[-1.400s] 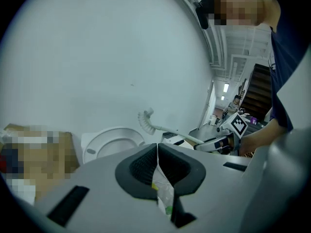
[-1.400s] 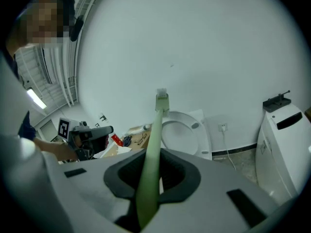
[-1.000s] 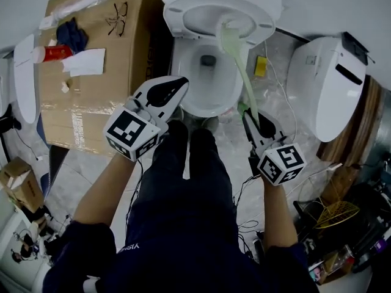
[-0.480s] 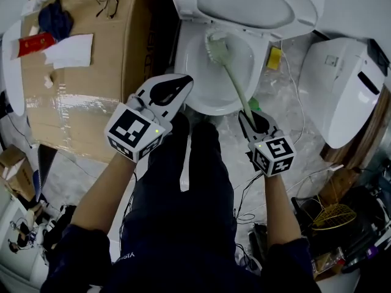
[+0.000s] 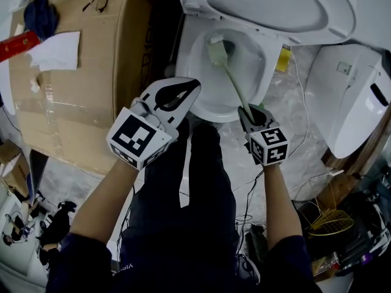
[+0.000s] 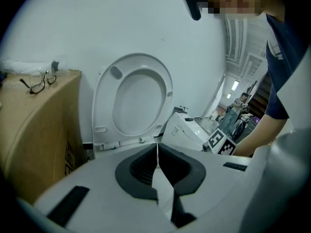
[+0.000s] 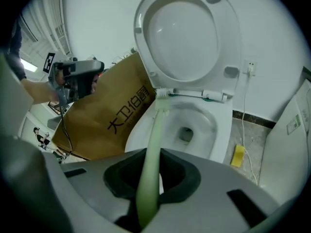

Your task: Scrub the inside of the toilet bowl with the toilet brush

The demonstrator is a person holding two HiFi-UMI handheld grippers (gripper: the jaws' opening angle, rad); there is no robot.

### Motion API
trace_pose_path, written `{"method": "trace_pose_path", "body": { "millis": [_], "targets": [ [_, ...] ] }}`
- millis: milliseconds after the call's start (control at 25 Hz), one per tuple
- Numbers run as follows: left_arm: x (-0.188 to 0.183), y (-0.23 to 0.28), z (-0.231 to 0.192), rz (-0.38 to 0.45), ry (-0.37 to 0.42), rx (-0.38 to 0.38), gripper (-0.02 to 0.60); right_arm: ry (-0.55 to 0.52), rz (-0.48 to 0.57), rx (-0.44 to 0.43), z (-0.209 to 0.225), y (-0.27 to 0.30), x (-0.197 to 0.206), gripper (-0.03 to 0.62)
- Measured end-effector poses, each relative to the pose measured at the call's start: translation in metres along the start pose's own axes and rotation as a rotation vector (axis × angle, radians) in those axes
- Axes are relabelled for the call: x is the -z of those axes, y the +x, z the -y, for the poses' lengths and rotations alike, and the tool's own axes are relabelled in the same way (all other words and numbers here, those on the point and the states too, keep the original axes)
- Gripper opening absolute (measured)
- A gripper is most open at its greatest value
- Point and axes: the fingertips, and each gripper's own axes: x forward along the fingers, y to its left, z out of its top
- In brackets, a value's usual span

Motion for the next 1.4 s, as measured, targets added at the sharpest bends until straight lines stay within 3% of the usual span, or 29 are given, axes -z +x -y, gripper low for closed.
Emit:
{"method": "trace_pose_path", "body": {
  "millis": [760, 1400],
  "targets": [
    [0.033, 0.017, -0.018, 0.008, -0.063, -0.008, 0.035, -0.12, -0.166, -0.004, 0.02, 0.076, 0.037, 0.058],
    [0.04, 0.029, -0.017, -0.03, -0.064, 0.012, 0.035, -0.141, -0.166, 0.066, 0.052, 0.082, 0.017, 0.058]
  ]
}}
